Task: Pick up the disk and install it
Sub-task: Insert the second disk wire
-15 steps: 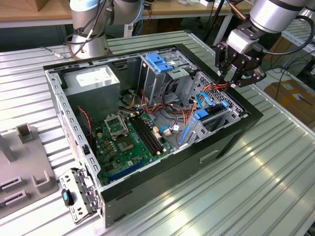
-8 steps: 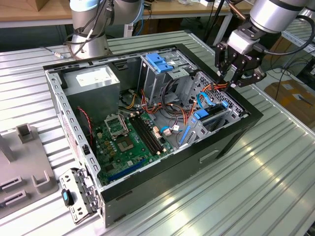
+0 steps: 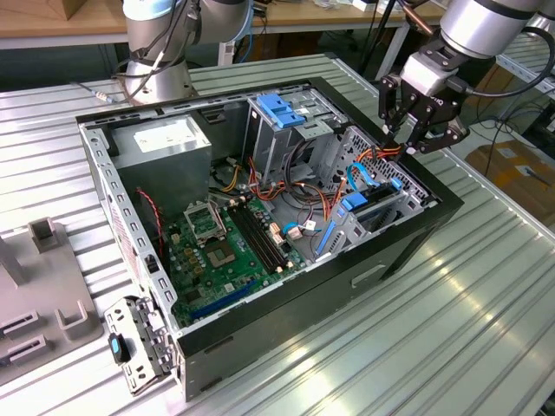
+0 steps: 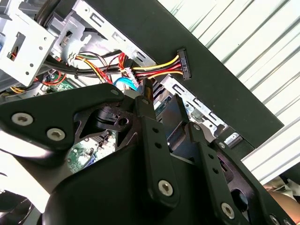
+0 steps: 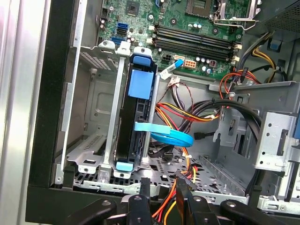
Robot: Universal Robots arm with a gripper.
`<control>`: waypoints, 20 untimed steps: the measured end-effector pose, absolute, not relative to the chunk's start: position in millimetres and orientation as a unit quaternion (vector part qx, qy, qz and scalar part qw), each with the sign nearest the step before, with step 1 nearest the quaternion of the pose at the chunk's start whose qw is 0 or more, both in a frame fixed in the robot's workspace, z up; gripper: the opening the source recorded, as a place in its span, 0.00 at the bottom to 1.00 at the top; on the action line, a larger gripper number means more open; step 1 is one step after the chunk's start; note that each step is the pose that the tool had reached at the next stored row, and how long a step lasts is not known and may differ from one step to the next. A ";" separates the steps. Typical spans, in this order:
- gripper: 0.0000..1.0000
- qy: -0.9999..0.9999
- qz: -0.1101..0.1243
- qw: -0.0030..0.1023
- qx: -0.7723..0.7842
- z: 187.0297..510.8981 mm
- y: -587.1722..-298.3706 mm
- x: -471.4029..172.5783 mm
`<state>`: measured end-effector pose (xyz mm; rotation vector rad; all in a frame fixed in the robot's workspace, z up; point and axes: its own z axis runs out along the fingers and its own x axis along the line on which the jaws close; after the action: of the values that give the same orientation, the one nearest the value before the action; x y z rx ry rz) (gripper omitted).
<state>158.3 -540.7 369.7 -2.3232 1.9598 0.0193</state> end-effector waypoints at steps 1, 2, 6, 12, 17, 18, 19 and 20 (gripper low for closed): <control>0.36 0.644 0.006 0.051 -0.763 369.7 -540.7 158.3; 0.36 0.644 0.006 0.051 -0.763 369.7 -540.7 158.3; 0.36 0.643 0.006 0.051 -0.764 369.7 -540.7 160.5; 0.36 0.615 0.008 0.051 -0.787 369.7 -540.7 162.8; 0.36 0.615 0.008 0.051 -0.787 369.7 -540.7 162.8; 0.36 0.615 0.008 0.051 -0.787 369.7 -540.7 162.8; 0.36 0.615 0.008 0.051 -0.787 369.7 -540.7 162.8; 0.36 0.615 0.008 0.051 -0.787 369.7 -540.7 162.8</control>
<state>162.8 -540.7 369.7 -2.3956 1.8714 0.0253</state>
